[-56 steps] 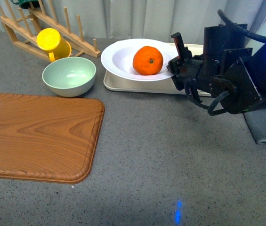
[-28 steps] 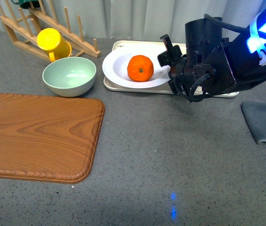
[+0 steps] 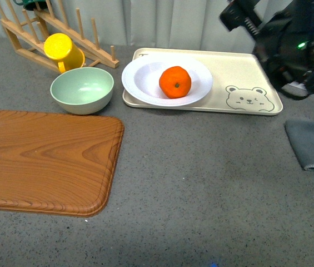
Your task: Place orange and plate with both arms
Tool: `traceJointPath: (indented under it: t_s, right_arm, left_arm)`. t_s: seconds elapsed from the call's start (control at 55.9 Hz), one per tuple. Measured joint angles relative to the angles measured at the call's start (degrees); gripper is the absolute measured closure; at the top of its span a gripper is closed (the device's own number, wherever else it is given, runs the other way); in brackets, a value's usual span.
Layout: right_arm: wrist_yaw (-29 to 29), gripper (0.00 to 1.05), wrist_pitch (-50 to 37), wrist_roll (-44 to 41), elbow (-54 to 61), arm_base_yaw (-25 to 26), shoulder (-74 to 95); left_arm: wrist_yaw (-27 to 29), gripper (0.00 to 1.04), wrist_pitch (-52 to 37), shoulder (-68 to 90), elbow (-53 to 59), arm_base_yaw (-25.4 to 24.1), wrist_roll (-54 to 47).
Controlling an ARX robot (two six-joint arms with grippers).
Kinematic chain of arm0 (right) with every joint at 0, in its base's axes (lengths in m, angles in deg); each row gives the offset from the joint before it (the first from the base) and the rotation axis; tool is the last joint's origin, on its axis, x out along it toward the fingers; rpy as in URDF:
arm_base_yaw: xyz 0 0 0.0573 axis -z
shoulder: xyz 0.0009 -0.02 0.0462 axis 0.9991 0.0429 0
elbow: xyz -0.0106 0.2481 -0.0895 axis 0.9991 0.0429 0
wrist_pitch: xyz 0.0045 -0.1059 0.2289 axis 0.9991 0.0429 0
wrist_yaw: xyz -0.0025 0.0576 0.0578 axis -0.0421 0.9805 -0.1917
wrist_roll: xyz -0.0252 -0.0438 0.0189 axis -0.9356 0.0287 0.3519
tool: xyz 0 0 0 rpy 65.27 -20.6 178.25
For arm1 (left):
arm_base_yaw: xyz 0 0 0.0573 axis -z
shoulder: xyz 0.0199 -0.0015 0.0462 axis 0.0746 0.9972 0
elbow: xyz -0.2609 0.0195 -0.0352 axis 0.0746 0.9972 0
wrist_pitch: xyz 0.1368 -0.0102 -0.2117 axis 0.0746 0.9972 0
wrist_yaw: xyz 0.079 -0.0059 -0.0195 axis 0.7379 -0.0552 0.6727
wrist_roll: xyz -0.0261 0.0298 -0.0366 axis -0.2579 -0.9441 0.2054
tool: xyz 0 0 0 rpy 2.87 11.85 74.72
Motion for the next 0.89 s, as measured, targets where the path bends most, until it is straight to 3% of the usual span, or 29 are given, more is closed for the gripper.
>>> traceJointPath:
  t_s: [0.125,0.233,0.501,0.608,0.68,0.895]
  right_arm:
    - [-3.3,0.09,-4.8,-14.8,13.4,1.5,-11.5]
    - [-4.2,0.09,-3.9,-24.7,26.7,3.7,-24.5]
    - [-4.0,0.09,4.8,-30.8,41.4,6.1,-47.8]
    - [7.3,0.31,-10.5,-31.7,46.3,8.4,-48.5]
    - [12.0,0.48,-9.0,-32.1,47.7,11.7,-52.9]
    - [12.3,0.86,-1.4,-32.2,50.1,13.0,-62.7]
  left_arm:
    - [0.0,0.06,0.0,0.0,0.0,0.0,0.0]
    - [0.0,0.06,0.0,0.0,0.0,0.0,0.0]
    - [0.0,0.06,0.0,0.0,0.0,0.0,0.0]
    - [0.0,0.06,0.0,0.0,0.0,0.0,0.0]
    - [0.0,0.06,0.0,0.0,0.0,0.0,0.0]
    - [0.0,0.06,0.0,0.0,0.0,0.0,0.0]
